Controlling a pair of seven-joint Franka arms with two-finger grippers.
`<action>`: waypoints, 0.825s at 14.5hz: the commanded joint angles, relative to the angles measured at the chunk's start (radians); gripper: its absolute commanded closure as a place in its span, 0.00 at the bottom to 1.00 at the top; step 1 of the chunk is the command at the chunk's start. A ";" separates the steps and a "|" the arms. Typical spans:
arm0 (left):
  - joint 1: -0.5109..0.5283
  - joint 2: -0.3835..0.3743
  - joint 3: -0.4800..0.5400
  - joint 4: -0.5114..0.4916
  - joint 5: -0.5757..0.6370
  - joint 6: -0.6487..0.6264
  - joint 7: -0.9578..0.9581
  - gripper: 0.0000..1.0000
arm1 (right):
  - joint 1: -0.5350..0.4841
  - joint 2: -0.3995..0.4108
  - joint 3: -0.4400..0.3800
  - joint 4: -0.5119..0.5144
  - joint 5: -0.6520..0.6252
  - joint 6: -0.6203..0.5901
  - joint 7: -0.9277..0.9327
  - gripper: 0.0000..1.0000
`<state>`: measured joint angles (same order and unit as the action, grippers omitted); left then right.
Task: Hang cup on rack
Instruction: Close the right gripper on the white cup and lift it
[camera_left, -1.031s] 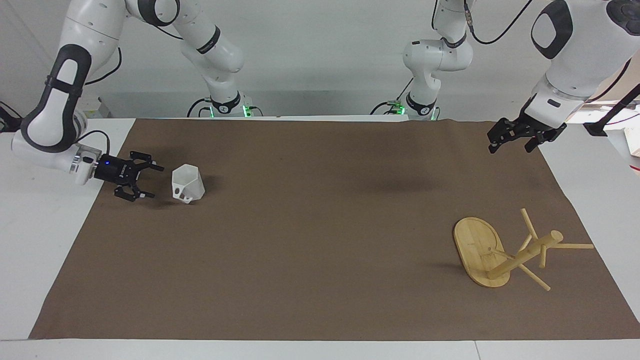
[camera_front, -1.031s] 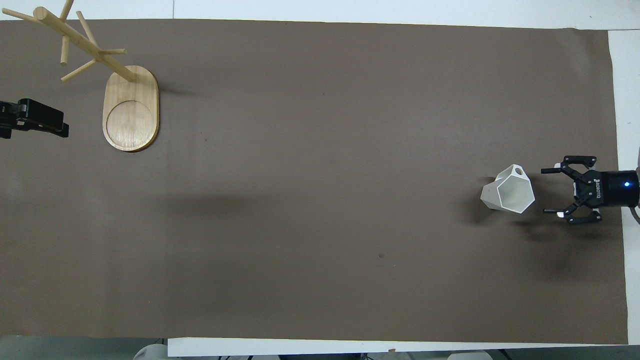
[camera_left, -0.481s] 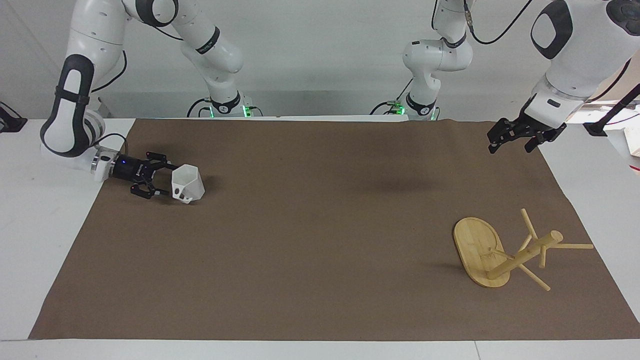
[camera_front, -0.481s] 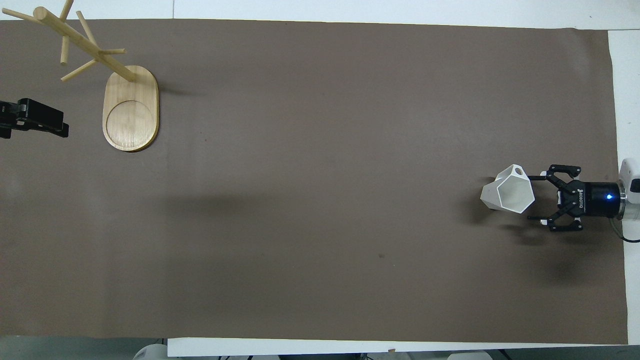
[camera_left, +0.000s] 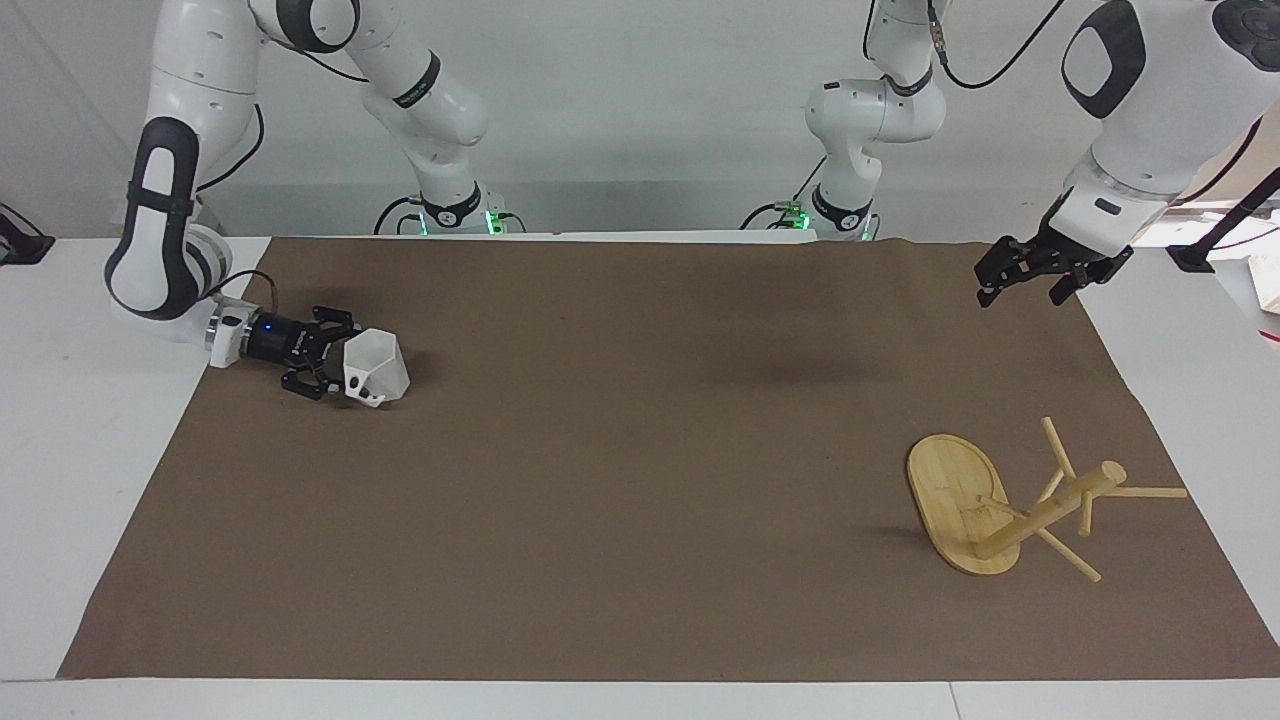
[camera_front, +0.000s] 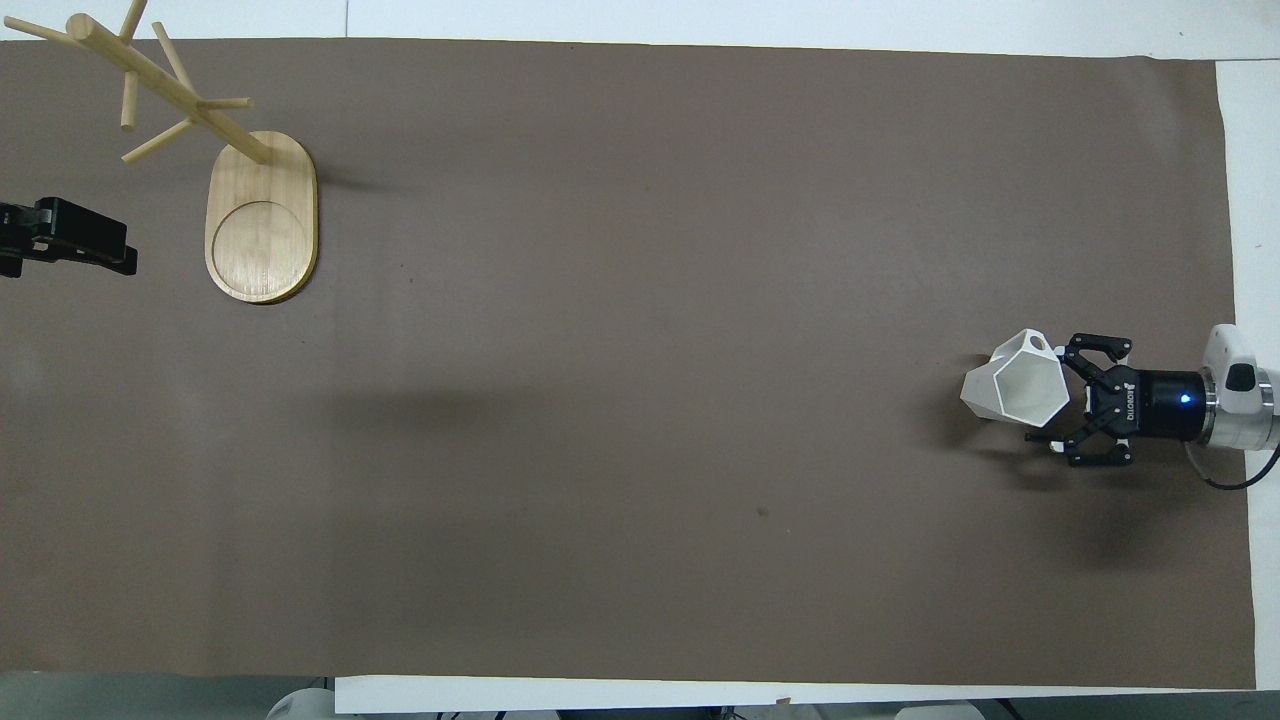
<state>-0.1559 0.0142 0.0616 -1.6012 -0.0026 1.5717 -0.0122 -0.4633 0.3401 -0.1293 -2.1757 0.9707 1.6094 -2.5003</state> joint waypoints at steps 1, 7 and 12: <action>0.004 -0.020 -0.002 -0.022 0.016 -0.006 0.003 0.00 | 0.008 -0.032 0.003 -0.035 0.026 0.023 -0.018 0.00; 0.001 -0.020 -0.003 -0.022 0.016 -0.004 -0.002 0.00 | 0.048 -0.033 0.005 -0.062 0.055 0.046 -0.093 0.00; -0.008 -0.020 -0.005 -0.022 0.015 -0.004 -0.006 0.00 | 0.097 -0.043 0.010 -0.081 0.094 0.049 -0.167 0.00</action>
<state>-0.1566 0.0142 0.0580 -1.6012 -0.0026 1.5717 -0.0122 -0.3797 0.3345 -0.1262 -2.2238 1.0412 1.6323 -2.6438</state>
